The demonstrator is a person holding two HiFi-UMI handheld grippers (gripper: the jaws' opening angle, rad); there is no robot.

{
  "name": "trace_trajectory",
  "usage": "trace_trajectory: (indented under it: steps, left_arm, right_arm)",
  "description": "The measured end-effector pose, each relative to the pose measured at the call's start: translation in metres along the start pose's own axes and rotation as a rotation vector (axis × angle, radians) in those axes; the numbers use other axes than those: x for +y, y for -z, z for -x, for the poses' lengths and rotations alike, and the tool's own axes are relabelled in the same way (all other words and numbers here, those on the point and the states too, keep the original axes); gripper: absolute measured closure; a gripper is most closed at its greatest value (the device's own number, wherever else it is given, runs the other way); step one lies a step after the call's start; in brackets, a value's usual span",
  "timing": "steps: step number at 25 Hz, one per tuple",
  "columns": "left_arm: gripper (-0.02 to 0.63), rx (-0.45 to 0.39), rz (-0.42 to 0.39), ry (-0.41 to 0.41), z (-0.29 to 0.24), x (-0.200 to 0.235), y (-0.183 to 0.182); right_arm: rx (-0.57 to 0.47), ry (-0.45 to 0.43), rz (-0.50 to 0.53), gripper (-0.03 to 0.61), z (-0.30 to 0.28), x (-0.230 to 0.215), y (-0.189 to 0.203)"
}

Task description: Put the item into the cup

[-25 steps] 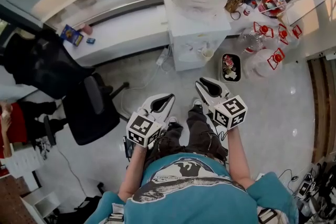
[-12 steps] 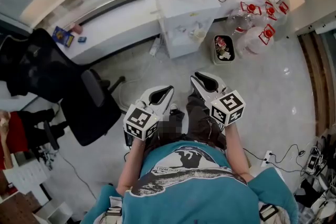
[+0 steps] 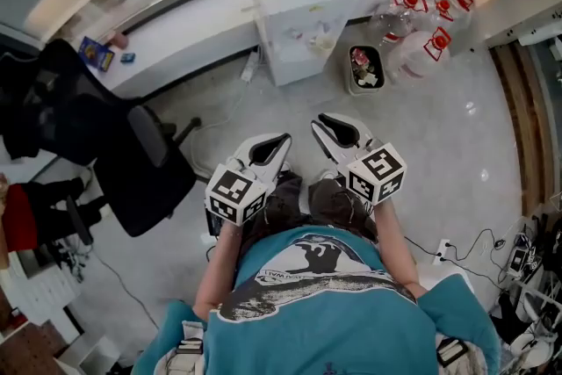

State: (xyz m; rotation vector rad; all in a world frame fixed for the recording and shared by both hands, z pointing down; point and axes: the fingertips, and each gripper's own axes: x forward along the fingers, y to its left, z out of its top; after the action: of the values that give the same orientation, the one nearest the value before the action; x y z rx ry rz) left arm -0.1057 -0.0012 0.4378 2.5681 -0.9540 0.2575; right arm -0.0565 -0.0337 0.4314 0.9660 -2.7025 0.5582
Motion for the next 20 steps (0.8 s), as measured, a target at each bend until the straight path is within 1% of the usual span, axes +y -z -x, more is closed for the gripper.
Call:
trace_trajectory:
  steps: [3, 8, 13, 17, 20]
  left_arm:
    - [0.603, -0.012, 0.001, -0.005, -0.003, -0.004, -0.005]
    - [0.603, -0.024, 0.006, -0.035, -0.005, -0.015, -0.008]
    - [0.603, -0.037, 0.023, -0.062, -0.009, -0.04, -0.007]
    - [0.603, -0.025, 0.026, -0.086, -0.011, -0.062, -0.002]
    - [0.603, -0.022, 0.03, -0.111, -0.011, -0.076, 0.003]
  right_arm:
    - [0.004, -0.014, 0.006, 0.506, 0.005, 0.001, 0.0]
    - [0.009, -0.041, 0.002, 0.506, 0.019, 0.006, 0.005]
    - [0.01, -0.07, -0.006, 0.506, 0.043, 0.007, 0.013]
    - [0.008, -0.102, 0.0, 0.506, 0.058, 0.007, 0.018]
    - [-0.003, -0.128, 0.009, 0.523, 0.068, 0.006, 0.019]
